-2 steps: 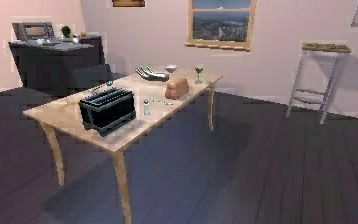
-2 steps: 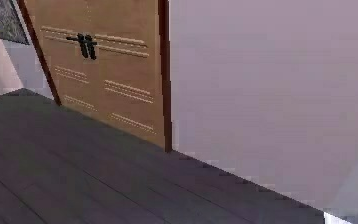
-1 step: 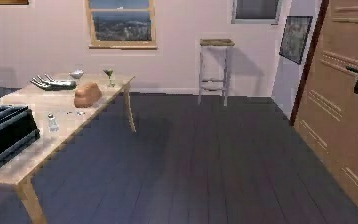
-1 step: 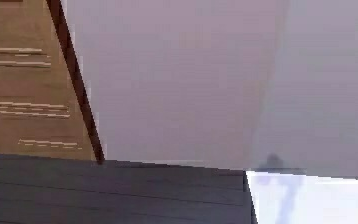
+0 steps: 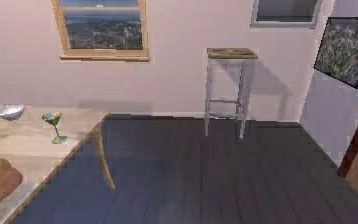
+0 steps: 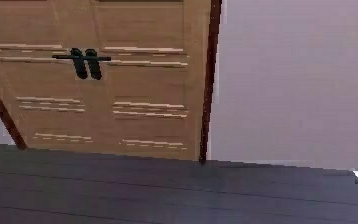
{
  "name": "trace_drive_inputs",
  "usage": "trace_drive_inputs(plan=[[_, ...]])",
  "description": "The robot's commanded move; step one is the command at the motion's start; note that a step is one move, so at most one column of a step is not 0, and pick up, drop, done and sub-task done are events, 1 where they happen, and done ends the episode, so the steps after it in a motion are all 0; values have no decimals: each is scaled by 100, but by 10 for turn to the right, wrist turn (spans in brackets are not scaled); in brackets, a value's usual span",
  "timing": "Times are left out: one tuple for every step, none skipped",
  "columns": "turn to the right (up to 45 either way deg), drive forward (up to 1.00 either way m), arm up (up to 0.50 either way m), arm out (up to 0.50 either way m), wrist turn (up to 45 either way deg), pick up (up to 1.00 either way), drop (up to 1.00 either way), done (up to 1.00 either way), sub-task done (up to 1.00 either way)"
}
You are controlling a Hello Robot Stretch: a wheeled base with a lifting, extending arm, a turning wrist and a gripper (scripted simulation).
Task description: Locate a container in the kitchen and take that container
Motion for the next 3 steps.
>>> trace_drive_inputs(plan=[[0, 100, 0, 0, 0, 0, 0, 0, 0], [0, 70, 0, 0, 0, 0, 0, 0, 0], [-390, 0, 0, 0, 0, 0, 0, 0, 0]])
